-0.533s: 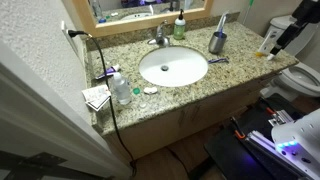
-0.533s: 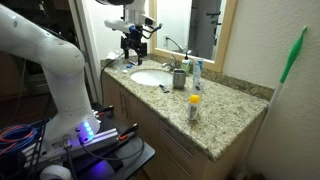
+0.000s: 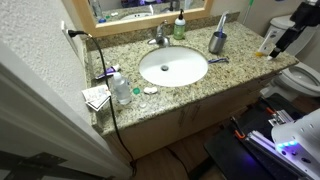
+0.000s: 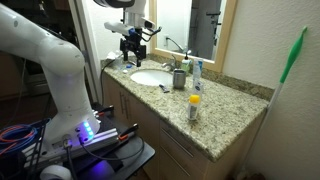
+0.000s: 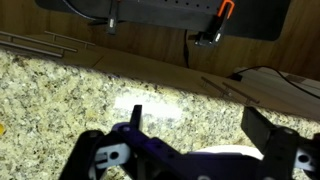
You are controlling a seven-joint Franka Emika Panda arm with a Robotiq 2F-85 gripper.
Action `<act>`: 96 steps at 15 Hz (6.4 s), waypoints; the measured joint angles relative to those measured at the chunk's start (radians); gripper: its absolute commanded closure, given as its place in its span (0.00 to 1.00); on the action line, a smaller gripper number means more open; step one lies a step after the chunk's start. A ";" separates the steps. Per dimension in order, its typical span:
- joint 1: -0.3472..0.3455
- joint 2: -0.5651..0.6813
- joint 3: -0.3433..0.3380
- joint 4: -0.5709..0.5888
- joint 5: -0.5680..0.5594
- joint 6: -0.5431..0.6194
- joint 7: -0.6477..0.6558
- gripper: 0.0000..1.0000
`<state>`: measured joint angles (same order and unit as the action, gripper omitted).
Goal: Move the blue object from the left of the sink to the right of the sink
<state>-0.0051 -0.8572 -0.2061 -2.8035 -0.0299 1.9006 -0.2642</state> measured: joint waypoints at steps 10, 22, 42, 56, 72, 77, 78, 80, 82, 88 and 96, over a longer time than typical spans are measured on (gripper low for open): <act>0.063 -0.004 -0.063 0.020 -0.027 -0.009 -0.384 0.00; 0.120 0.001 -0.099 0.044 -0.031 -0.086 -0.750 0.00; 0.225 0.362 -0.006 0.198 0.076 -0.008 -1.357 0.00; 0.382 0.306 0.235 0.224 0.184 0.294 -1.412 0.00; 0.521 0.520 0.275 0.397 0.337 0.315 -1.712 0.00; 0.499 0.615 0.295 0.451 0.360 0.363 -1.754 0.00; 0.499 0.672 0.297 0.482 0.394 0.417 -1.799 0.00; 0.493 0.799 0.308 0.564 0.468 0.517 -1.902 0.00; 0.465 0.920 0.334 0.667 0.552 0.551 -2.002 0.00; 0.425 1.011 0.359 0.770 0.597 0.547 -2.062 0.00; 0.389 1.215 0.468 0.918 0.102 0.538 -2.038 0.00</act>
<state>0.3844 0.3580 0.2617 -1.8852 0.0721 2.4381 -2.3024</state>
